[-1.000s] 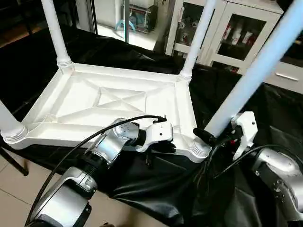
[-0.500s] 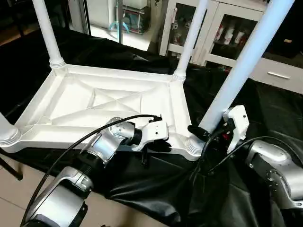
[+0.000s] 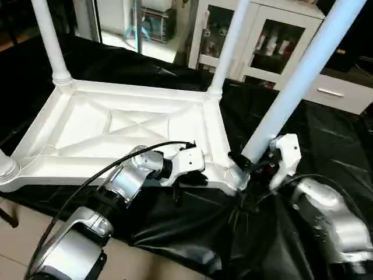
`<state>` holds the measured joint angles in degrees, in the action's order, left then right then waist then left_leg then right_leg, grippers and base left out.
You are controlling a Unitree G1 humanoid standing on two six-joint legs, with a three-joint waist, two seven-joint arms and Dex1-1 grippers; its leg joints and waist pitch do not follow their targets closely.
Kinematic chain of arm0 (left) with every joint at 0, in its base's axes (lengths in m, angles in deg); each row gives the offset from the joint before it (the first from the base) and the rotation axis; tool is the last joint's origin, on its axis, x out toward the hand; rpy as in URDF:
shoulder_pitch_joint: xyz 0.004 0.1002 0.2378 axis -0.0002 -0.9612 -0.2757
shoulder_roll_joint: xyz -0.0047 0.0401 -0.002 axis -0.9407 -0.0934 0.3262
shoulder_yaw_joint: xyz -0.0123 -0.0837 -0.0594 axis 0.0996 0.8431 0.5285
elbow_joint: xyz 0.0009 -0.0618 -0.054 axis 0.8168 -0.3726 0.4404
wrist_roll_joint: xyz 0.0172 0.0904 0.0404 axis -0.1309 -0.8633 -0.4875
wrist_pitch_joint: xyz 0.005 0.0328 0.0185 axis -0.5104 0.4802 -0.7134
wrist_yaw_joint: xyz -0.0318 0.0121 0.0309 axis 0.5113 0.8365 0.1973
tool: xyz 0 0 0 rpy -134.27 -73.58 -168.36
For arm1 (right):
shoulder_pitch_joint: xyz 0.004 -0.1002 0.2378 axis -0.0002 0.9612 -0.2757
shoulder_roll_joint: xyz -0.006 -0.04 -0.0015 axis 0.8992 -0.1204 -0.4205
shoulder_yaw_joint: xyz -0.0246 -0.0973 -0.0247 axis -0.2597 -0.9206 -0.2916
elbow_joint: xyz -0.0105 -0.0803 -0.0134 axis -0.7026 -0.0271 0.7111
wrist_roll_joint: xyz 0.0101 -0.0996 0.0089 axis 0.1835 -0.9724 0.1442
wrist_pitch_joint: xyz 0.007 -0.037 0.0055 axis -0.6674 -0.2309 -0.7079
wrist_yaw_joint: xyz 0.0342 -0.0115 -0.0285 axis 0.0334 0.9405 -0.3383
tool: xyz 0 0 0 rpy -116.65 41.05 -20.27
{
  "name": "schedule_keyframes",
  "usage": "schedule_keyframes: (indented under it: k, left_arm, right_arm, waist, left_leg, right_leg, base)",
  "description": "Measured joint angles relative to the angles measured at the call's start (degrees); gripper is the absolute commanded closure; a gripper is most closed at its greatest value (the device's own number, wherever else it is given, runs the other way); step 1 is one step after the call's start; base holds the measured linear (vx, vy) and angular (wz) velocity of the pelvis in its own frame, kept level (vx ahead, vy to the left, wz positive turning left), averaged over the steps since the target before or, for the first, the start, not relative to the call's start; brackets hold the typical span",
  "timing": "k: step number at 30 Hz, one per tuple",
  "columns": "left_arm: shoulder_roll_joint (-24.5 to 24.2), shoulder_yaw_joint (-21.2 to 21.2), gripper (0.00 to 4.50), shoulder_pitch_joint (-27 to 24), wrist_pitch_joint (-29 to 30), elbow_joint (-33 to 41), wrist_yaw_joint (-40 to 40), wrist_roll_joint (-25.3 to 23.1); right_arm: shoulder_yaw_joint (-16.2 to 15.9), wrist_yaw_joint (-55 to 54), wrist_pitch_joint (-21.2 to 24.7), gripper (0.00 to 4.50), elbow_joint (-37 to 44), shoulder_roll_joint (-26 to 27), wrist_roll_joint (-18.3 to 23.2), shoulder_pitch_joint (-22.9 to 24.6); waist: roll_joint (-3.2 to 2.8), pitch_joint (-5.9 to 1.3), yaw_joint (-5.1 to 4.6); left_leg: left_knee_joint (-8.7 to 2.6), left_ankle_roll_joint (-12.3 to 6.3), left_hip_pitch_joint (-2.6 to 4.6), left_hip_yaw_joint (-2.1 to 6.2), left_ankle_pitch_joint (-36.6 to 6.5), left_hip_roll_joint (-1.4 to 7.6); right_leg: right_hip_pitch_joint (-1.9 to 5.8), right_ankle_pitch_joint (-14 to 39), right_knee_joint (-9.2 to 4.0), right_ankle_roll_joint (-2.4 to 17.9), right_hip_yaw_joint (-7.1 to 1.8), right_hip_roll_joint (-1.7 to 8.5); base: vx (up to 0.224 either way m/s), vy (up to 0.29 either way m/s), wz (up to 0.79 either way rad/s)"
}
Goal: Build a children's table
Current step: Rotate table base
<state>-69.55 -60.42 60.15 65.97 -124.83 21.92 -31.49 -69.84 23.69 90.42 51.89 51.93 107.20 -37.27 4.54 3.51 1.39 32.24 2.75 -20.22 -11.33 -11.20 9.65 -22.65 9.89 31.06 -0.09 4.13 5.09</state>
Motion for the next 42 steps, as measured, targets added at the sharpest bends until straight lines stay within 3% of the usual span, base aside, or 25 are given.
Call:
schedule_keyframes:
  k: [4, 6, 8, 16, 32, 33, 42]
  left_arm:
    - [8.3, 3.1, 4.5, 5.2, 6.4, -8.4, -12.6, -0.5]
    - [13.2, 4.6, 4.5, 8.6, 8.1, -13.5, -20.3, -0.6]
    - [15.8, 5.8, 4.5, 10.1, 9.1, -16.2, -24.2, 0.1]
    - [18.0, 8.1, 4.5, 14.0, 9.7, -20.9, -30.7, 0.4]
    - [17.7, 8.7, 4.5, 14.4, 7.6, -22.5, -30.8, 0.1]
    - [17.6, 8.7, 4.5, 14.4, 7.4, -22.5, -30.6, 0.1]
    - [17.1, 8.7, 4.5, 15.5, 6.3, -22.7, -28.9, -0.2]
  right_arm:
    - [2.4, -12.4, -1.7, 2.69, -11.0, 5.3, -3.2, -9.1]
    - [4.2, -19.0, -3.1, 2.69, -17.2, 7.8, -5.1, -14.6]
    - [5.2, -22.1, -4.4, 2.69, -20.9, 9.0, -5.2, -17.1]
    - [6.0, -28.8, -9.1, 2.69, -33.7, 12.4, -8.5, -27.0]
    - [6.5, -27.4, -15.1, 2.69, -39.5, 13.0, -9.8, -29.1]
    - [6.5, -26.6, -15.5, 2.13, -39.5, 12.9, -9.9, -28.9]
    - [5.8, -21.8, -13.5, 1.4, -37.6, 11.9, -10.4, -23.9]
  waist:
    - [-0.07, 0.28, -1.12]
    - [-0.53, 0.55, -1.7]
    - [-0.53, 0.56, -1.79]
    - [-0.29, 0.45, -1.63]
    - [-0.24, 0.48, -1.37]
    - [-0.25, 0.48, -1.41]
    - [-0.53, 0.89, -0.82]
  left_leg:
    - [0.23, -0.01, -0.22, 0.12, 0.0, -0.33]
    - [0.3, -0.02, -0.69, 0.12, 0.0, -0.54]
    - [0.29, -0.06, -0.83, 0.14, 0.0, -0.53]
    - [0.32, -0.15, -0.85, 0.03, 0.0, -0.23]
    - [0.24, -0.16, -0.7, -0.16, 0.0, 0.0]
    - [0.24, -0.16, -0.7, -0.16, 0.0, 0.0]
    - [0.34, -0.54, -1.26, -0.38, 0.2, 0.01]
  right_leg:
    - [-0.25, 0.0, -0.26, 0.0, -0.11, 0.16]
    - [-0.61, 0.0, -0.42, 0.0, -0.2, 0.29]
    - [-0.69, -0.2, -0.46, 0.4, -0.19, 0.26]
    - [-1.27, -2.0, 0.42, 1.0, -0.13, 0.11]
    - [-1.46, -1.7, 0.94, 0.8, -0.12, 0.02]
    - [-1.46, -1.7, 0.95, 0.8, -0.12, 0.02]
    - [-2.22, -1.7, 1.15, 0.9, -0.2, 0.08]
  base:
    - [0.0, 0.0, 0.0]
    - [0.0, 0.0, 0.0]
    - [0.0, 0.0, 0.0]
    - [0.0, 0.0, 0.0]
    - [0.0, 0.0, 0.0]
    - [0.0, 0.0, 0.0]
    - [0.0, 0.0, 0.0]
